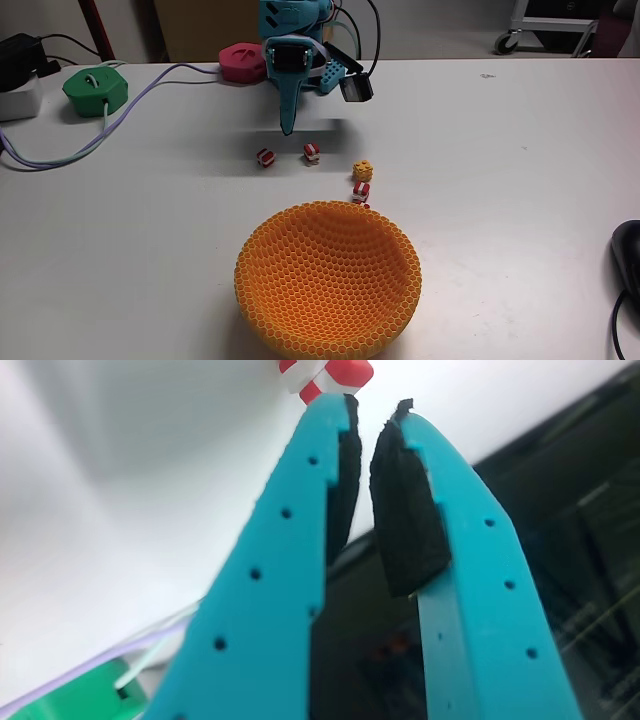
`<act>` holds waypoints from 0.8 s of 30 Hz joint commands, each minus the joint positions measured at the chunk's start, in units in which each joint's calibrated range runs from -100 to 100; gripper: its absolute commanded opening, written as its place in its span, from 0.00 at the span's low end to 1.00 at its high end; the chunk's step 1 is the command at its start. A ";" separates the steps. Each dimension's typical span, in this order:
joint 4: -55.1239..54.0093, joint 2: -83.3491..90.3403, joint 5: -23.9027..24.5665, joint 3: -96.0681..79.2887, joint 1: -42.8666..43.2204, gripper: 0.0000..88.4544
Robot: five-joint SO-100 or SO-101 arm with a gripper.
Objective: Place cube pieces into the yellow basket
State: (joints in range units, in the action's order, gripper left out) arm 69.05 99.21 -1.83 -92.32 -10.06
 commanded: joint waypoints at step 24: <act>-17.97 -47.41 36.39 19.85 2.14 0.24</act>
State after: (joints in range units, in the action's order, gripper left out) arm 53.41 53.86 34.02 -74.19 -7.35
